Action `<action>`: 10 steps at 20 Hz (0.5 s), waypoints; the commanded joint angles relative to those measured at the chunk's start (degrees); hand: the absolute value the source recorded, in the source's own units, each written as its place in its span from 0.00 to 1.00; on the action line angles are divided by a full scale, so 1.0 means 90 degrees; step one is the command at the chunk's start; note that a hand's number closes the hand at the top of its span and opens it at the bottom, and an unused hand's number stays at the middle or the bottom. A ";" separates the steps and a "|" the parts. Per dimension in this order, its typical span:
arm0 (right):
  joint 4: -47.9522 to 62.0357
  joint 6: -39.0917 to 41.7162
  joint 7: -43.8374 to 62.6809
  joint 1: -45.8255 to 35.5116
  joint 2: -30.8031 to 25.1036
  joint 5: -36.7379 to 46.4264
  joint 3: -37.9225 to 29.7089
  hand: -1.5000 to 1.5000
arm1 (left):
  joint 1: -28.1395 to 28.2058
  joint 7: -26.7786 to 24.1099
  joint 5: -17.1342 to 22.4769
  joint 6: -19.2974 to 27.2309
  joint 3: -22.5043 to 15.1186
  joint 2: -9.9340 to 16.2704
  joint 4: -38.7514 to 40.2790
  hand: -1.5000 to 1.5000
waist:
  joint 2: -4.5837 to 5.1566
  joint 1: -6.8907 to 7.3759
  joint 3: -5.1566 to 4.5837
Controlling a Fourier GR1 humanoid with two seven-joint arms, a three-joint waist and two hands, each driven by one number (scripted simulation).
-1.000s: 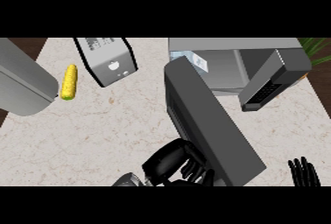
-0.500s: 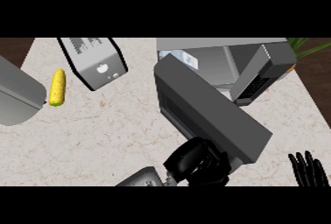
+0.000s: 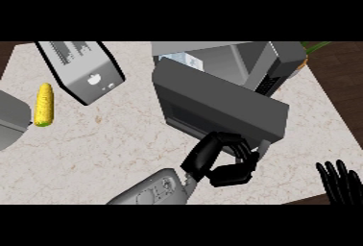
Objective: Pick up the milk, place it into the microwave and close the microwave
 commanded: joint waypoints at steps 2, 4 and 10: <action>-0.0404 0.0392 0.0119 0.0016 -0.0226 -0.0251 0.0090 0.00 | -0.0604 -0.0344 0.0460 0.0708 0.0320 -0.0030 0.0462 0.00 | 0.0053 -0.0236 0.0003; -0.0489 0.0465 0.0153 0.0101 -0.0281 -0.0395 0.0086 0.00 | -0.0681 -0.0488 0.0673 0.0891 0.0471 -0.0032 0.0688 1.00 | 0.0079 -0.0315 0.0005; -0.0911 0.0569 0.0408 0.0102 -0.0458 -0.0623 0.0205 0.00 | -0.1186 -0.0907 0.1406 0.0852 0.0977 -0.0032 0.1059 1.00 | 0.0200 -0.0555 -0.0009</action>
